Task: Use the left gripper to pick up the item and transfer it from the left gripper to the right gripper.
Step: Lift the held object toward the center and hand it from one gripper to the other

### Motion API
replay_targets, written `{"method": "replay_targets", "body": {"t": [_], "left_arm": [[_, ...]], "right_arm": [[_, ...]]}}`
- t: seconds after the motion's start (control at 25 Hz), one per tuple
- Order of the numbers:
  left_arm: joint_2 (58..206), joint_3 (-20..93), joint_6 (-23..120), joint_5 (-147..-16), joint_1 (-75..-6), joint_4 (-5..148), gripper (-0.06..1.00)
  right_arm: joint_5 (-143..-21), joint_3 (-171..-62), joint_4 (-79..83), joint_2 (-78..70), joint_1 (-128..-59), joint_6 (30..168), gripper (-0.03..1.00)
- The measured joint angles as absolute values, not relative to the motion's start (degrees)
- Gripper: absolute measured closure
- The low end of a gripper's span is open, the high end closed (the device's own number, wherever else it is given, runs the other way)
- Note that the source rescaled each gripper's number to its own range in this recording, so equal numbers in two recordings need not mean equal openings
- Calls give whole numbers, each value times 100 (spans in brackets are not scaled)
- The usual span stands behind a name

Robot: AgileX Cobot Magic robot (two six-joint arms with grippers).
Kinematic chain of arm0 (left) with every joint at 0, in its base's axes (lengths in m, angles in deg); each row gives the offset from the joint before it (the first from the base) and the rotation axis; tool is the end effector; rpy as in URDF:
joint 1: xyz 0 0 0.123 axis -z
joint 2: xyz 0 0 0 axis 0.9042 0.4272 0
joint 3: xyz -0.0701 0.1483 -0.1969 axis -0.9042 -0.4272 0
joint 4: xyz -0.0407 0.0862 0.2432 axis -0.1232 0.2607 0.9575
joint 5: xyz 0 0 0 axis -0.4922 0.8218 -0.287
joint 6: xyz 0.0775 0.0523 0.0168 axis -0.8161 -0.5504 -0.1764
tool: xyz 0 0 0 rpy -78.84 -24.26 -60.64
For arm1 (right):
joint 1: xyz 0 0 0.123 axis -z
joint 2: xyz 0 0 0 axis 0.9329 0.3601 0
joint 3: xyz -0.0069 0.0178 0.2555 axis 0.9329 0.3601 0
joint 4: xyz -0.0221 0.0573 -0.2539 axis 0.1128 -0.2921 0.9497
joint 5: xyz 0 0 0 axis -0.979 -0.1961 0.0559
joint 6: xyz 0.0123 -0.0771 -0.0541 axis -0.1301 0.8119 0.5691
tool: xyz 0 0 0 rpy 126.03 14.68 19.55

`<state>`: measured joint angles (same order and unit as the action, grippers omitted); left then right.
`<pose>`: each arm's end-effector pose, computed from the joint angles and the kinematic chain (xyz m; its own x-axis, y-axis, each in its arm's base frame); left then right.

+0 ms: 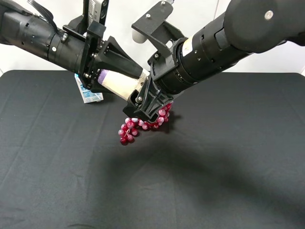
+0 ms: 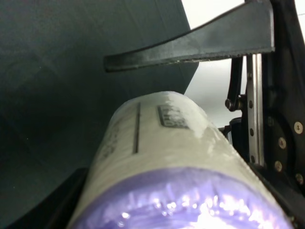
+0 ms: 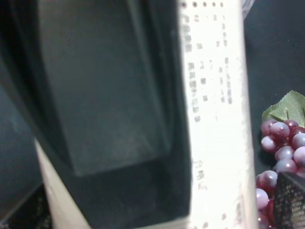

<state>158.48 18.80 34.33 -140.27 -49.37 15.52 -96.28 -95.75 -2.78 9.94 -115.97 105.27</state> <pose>0.2982 -0.1635 0.1935 -0.9087 0.2246 -0.3519 0.4173 0.4655 -0.7805 0.2261 0.2554 0.2313 -0.2303 -0.6818 -0.6943 -0.8801 0.4503 -0.1502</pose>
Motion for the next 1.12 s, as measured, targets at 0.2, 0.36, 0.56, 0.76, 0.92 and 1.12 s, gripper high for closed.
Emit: {"method": "replay_targets", "body": {"t": [0.2,0.36,0.56,0.76,0.92,1.12], "left_arm": [[15848,1880,3382,-14031,-4938,1523,93],[15848,1880,3376,-14030,-4938,1529,93],[15848,1880,3376,-14021,-4938,1534,93],[15848,1880,3390,-13901,-4911,1615,89],[15848,1880,3458,-13695,-4907,1607,22],[15848,1880,3465,-13695,-4907,1602,1]], "right_arm": [[-9683,-9575,-309,994,-11601,10796,86],[-9683,-9575,-340,994,-11601,10867,86],[-9683,-9575,-354,994,-11601,10873,87],[-9708,-9575,-354,1029,-11601,10873,87],[-9819,-9575,-354,1029,-11601,10873,88],[-9842,-9575,-365,1029,-11601,10893,88]]}}
